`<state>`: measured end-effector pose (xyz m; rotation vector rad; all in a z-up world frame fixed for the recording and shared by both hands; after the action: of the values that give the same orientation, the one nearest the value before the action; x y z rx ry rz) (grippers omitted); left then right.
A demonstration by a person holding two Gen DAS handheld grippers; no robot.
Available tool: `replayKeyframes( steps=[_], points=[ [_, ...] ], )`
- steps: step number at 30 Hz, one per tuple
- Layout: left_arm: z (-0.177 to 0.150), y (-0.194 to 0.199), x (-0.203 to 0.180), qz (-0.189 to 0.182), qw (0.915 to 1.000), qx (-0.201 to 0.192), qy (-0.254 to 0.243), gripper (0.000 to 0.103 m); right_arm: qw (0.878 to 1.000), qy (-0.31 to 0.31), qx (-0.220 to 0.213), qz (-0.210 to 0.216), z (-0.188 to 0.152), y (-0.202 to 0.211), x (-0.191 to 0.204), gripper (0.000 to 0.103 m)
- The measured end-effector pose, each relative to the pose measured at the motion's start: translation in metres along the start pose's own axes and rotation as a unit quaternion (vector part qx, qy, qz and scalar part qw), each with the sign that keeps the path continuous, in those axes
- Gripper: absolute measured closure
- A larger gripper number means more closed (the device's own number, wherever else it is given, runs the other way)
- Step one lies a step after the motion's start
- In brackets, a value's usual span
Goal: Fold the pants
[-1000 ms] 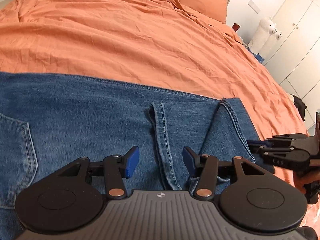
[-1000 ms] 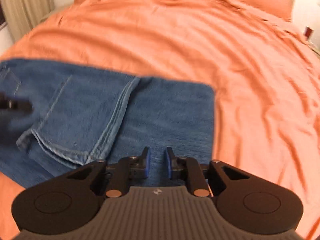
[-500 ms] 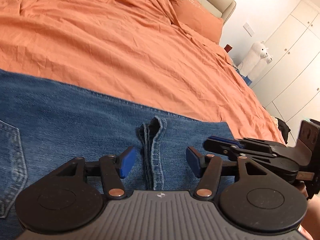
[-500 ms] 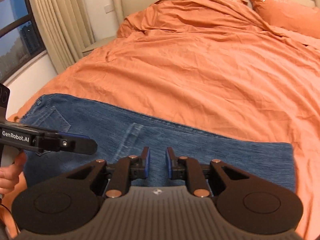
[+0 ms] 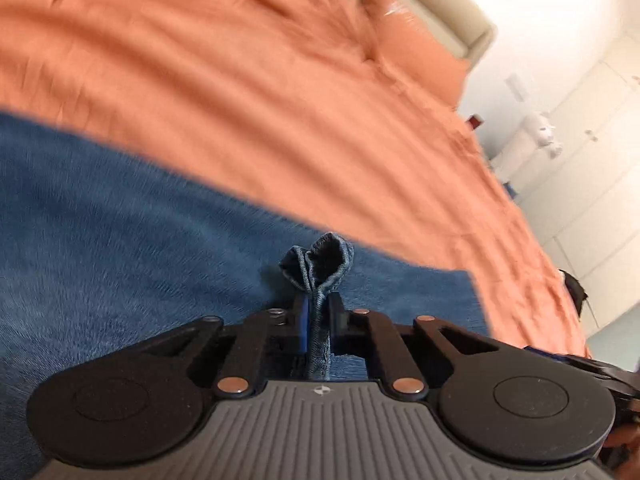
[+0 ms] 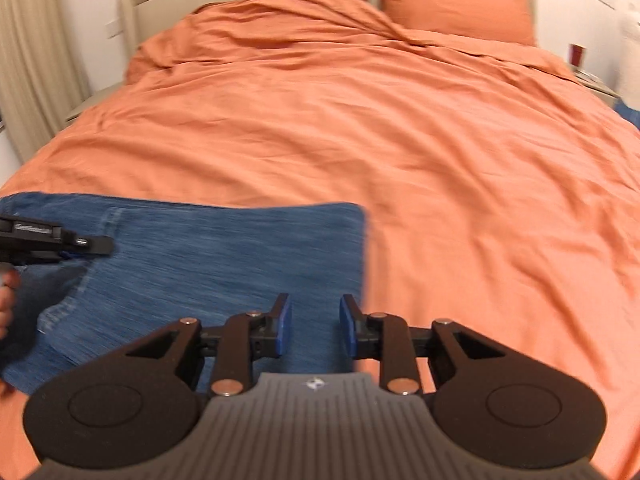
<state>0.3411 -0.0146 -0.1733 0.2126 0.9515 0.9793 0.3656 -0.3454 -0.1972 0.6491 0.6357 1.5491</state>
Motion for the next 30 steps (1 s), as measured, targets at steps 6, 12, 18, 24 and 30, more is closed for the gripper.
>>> replayKeyframes(
  steps=[6,12,18,24,30],
  points=[
    [0.029,0.037,-0.054,0.018,0.9935,-0.014,-0.111,0.094,1.0,-0.018,-0.003,0.016,-0.003,0.016,-0.019,0.094],
    [0.021,-0.002,-0.012,0.116,0.9846,0.042,-0.123,0.094,0.999,0.024,0.015,0.042,-0.016,0.016,0.011,0.094],
    [0.005,-0.023,0.014,0.117,0.9869,0.064,-0.091,0.093,0.994,0.083,0.07,0.013,-0.046,-0.018,0.028,0.094],
    [0.006,-0.008,0.014,0.127,0.9866,0.07,-0.075,0.082,0.996,0.044,0.073,0.014,-0.046,-0.016,0.011,0.094],
    [-0.013,0.033,-0.027,0.101,0.982,0.052,-0.151,0.079,0.997,0.022,0.065,0.018,-0.06,0.028,0.003,0.087]
  ],
)
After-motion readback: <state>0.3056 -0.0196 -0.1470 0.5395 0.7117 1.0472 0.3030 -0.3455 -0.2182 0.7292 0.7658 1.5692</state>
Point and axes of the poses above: each gripper's, at about its wrist camera, not at the fingertips, and y roughly against the way its jaws point, x to its left, z to its top, the point moved 4 cm from there along -y, roughly the way its jaws point, and after that the axes turned 6 degrees about -z, right-handed, at the moved point
